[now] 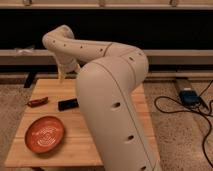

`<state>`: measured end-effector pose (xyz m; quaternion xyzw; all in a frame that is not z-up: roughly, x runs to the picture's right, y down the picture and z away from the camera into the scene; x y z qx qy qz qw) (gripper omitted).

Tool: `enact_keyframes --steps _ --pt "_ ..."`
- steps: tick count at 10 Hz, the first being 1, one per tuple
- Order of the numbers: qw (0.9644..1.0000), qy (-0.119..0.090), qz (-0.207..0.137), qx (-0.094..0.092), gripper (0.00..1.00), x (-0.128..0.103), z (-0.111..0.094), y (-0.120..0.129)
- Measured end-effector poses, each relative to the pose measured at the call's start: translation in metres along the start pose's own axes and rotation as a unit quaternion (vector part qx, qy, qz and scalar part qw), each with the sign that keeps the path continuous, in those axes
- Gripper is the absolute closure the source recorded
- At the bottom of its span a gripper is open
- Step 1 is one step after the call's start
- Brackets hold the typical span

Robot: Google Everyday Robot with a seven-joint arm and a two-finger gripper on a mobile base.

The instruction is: Push the eraser across the table

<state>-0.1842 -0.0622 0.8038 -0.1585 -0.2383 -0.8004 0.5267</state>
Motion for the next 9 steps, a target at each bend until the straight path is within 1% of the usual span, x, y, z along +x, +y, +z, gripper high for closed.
enact_keyframes --steps 7,9 --pt "1.0000 0.000 0.000 0.000 0.20 0.0000 0.0000 0.0001" --pt "1.0000 0.001 0.004 -0.003 0.20 0.0046 0.0030 0.0029"
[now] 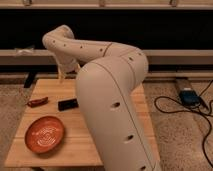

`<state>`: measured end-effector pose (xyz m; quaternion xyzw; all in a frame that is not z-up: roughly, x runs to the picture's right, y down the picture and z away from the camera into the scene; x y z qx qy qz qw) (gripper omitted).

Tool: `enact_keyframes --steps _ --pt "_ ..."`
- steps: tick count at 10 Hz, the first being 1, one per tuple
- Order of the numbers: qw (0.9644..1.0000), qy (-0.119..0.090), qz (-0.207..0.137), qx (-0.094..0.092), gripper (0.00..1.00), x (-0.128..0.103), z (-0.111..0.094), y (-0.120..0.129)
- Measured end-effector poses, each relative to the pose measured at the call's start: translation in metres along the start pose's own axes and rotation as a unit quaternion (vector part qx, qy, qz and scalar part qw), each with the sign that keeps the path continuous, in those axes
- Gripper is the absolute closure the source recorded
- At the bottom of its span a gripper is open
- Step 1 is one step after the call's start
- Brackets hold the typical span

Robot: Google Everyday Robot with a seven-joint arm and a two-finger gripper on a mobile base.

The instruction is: Push the eraser across the table

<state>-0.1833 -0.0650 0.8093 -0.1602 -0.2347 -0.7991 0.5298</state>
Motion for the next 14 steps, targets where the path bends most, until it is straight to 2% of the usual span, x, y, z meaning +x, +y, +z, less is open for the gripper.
enact_keyframes --steps 4,7,9,11,14 --pt "0.9997 -0.002 -0.023 -0.012 0.20 0.004 0.024 -0.010" --pt "0.9986 0.001 -0.050 -0.018 0.20 -0.022 0.036 -0.054" --pt "0.9981 -0.001 -0.058 -0.021 0.21 -0.043 0.048 -0.075" --pt "0.9971 -0.007 -0.074 -0.011 0.34 -0.054 0.061 -0.093" --pt "0.9938 -0.020 -0.109 -0.001 0.64 -0.071 0.075 -0.121"
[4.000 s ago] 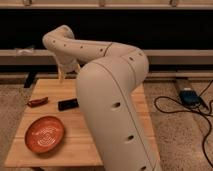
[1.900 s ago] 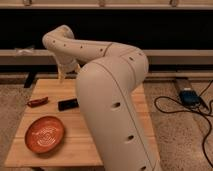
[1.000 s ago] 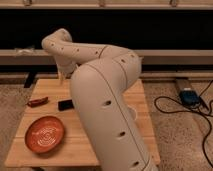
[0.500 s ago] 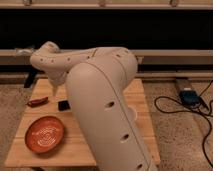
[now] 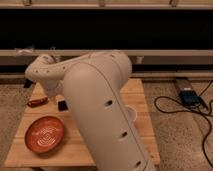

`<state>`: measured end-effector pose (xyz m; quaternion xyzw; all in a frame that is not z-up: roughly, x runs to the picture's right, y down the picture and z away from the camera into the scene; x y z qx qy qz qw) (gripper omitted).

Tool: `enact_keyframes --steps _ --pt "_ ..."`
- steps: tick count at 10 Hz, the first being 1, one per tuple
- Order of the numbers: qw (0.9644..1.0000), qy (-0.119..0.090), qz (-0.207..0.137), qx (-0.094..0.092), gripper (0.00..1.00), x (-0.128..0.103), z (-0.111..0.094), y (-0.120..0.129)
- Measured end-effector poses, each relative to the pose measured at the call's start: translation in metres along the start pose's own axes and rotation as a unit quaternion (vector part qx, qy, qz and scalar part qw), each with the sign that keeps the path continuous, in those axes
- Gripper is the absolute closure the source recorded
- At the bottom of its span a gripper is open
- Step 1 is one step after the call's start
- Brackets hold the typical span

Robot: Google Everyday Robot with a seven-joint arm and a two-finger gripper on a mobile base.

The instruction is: Push the eraser across the table

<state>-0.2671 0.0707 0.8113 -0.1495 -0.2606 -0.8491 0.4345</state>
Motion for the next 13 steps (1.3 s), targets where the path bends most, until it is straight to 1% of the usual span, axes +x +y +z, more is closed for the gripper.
enact_keyframes --steps 1,3,4,5,7,9,13 --pt "0.9999 -0.003 -0.016 0.004 0.76 -0.001 0.004 -0.014" --pt "0.9994 -0.009 -0.032 0.011 0.95 0.003 0.014 -0.026" --pt "0.9990 -0.014 -0.040 0.015 0.99 0.005 0.021 -0.031" --pt "0.9983 -0.020 -0.052 0.020 1.00 0.009 0.032 -0.040" --pt "0.9972 -0.026 -0.065 0.028 1.00 0.017 0.045 -0.050" --pt "0.9962 -0.033 -0.071 0.037 1.00 0.027 0.059 -0.051" --pt "0.9951 -0.042 -0.077 0.045 1.00 0.037 0.075 -0.055"
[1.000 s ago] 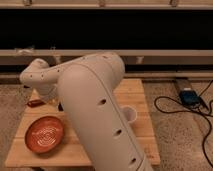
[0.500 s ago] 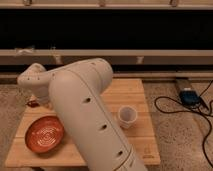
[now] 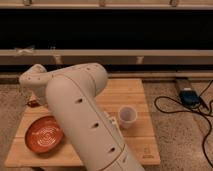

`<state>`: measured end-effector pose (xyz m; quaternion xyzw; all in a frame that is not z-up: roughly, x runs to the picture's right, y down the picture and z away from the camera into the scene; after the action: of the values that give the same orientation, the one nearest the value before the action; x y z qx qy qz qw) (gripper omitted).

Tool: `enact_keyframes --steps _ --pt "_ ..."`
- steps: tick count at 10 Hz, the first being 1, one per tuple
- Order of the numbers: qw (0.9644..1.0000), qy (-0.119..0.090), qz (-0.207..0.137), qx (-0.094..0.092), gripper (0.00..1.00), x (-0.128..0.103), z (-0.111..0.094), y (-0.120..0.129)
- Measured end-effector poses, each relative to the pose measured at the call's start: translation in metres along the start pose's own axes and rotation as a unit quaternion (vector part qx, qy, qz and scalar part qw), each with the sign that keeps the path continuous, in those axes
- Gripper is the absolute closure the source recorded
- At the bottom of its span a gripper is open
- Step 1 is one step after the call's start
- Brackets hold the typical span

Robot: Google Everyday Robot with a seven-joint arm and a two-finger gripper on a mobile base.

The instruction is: Push the eraser across the table

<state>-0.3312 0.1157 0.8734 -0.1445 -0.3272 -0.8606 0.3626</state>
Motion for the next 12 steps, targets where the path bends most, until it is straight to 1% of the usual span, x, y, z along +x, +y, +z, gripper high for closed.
enact_keyframes --steps 4,6,9,12 --pt "0.9999 -0.013 0.001 -0.001 1.00 0.005 0.017 0.004" --pt "0.9998 -0.019 0.008 -0.002 1.00 0.007 0.022 0.010" --pt "0.9988 -0.025 0.041 0.000 1.00 0.008 0.026 0.035" --pt "0.9965 -0.028 0.079 0.002 1.00 0.006 0.029 0.064"
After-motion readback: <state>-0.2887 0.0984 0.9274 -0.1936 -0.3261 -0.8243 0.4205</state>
